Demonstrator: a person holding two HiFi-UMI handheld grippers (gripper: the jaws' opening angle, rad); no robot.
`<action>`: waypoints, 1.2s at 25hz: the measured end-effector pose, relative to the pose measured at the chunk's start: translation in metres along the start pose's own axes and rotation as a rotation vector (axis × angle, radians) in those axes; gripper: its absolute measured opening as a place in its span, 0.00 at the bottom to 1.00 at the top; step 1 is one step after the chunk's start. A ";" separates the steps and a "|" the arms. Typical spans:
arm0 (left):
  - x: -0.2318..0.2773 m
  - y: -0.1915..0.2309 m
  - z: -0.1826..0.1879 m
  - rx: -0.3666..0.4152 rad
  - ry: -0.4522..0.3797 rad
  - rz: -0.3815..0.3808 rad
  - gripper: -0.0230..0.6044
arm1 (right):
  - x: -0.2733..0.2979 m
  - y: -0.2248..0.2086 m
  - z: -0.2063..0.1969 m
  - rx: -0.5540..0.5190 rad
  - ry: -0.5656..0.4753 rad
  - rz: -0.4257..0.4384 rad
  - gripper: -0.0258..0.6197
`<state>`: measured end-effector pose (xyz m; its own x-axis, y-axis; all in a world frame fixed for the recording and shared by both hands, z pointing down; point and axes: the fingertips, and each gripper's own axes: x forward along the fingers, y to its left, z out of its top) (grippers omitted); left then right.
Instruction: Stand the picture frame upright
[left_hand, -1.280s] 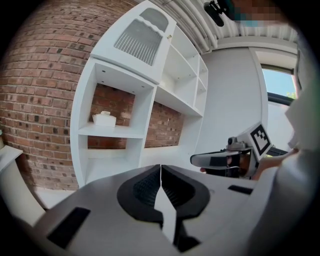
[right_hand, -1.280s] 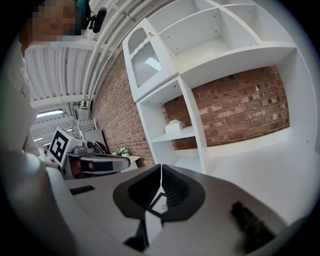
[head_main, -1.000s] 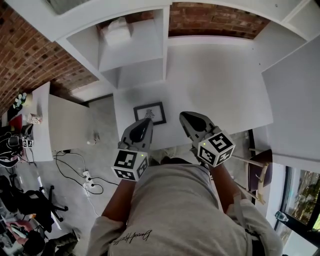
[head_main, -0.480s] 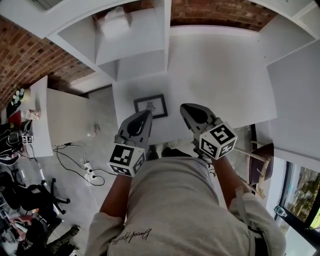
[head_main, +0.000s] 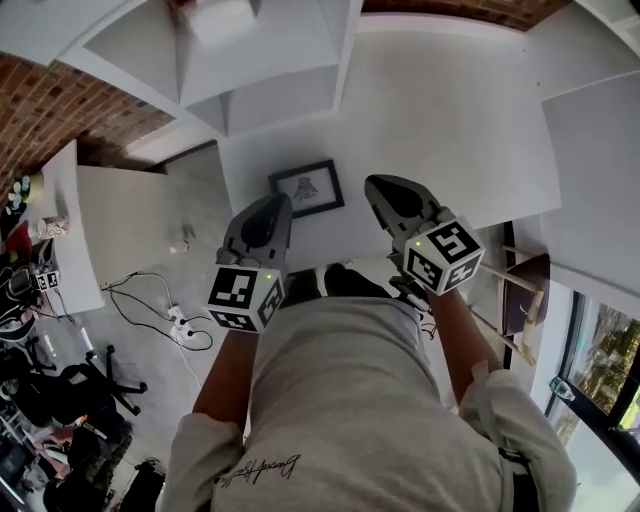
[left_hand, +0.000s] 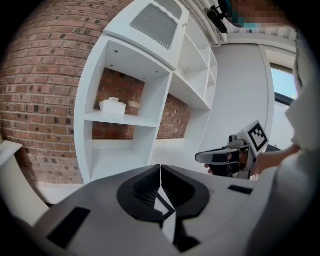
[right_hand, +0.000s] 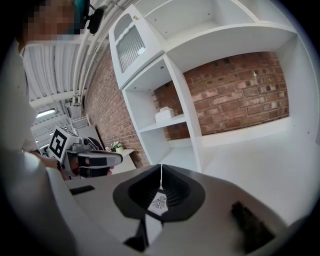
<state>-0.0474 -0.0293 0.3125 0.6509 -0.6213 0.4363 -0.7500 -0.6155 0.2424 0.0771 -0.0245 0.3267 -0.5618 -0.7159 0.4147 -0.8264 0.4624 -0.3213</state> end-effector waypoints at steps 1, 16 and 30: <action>0.002 0.003 -0.003 0.000 0.007 -0.003 0.07 | 0.003 -0.001 -0.002 0.002 0.003 -0.006 0.09; 0.009 0.045 -0.059 -0.040 0.115 0.045 0.07 | 0.036 -0.012 -0.047 0.011 0.099 -0.060 0.09; 0.030 0.075 -0.119 -0.100 0.243 0.089 0.07 | 0.068 -0.021 -0.104 0.033 0.230 -0.057 0.09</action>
<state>-0.0984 -0.0365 0.4475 0.5435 -0.5286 0.6521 -0.8187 -0.5054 0.2726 0.0523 -0.0281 0.4499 -0.5109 -0.6004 0.6152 -0.8576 0.4046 -0.3174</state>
